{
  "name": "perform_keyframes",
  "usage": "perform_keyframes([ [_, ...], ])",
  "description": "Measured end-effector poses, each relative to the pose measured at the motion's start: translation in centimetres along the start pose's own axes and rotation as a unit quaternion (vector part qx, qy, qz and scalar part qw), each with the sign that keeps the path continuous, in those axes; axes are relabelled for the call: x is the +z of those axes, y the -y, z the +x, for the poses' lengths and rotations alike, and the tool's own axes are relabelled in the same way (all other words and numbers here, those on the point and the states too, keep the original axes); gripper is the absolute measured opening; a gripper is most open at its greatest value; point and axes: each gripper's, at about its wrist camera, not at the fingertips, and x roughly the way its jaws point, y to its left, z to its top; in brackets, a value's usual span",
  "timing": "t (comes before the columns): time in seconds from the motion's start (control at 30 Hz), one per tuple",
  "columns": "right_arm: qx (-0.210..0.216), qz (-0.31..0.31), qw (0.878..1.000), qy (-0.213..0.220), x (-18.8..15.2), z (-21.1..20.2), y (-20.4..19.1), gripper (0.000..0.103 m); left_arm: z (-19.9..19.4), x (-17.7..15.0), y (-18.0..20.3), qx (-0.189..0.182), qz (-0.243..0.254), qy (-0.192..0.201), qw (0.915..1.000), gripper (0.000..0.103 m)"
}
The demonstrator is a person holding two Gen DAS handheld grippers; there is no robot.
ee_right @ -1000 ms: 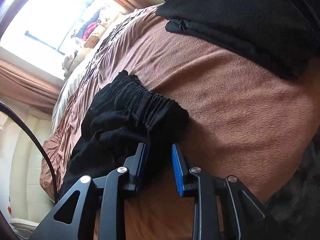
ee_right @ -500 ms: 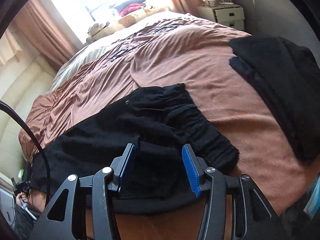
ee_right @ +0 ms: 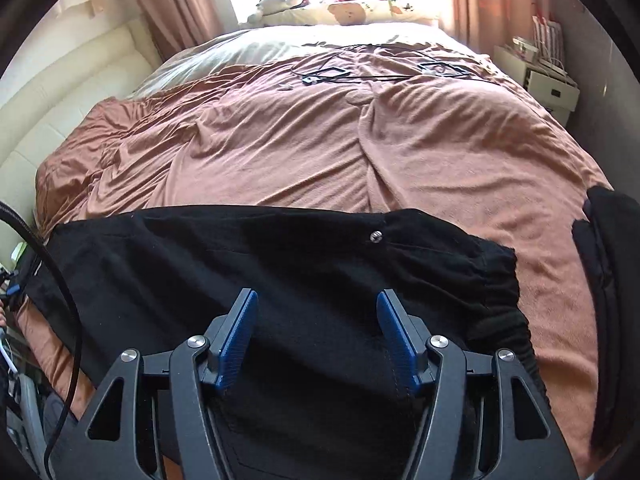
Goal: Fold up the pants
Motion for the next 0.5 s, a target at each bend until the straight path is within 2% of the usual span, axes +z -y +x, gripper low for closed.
perform_keyframes([
  [0.27, 0.006, -0.085, 0.996, -0.01, 3.1, 3.0, -2.9, 0.06, 3.5, -0.1, 6.5, -0.017, 0.033, -0.029, 0.9989, 0.054],
  [0.5, 0.007, -0.159, 0.986, -0.041, 5.3, 6.9, -5.6, 0.06, 6.9, -0.5, 11.5, -0.02, 0.059, -0.051, 0.9967, 0.054],
])
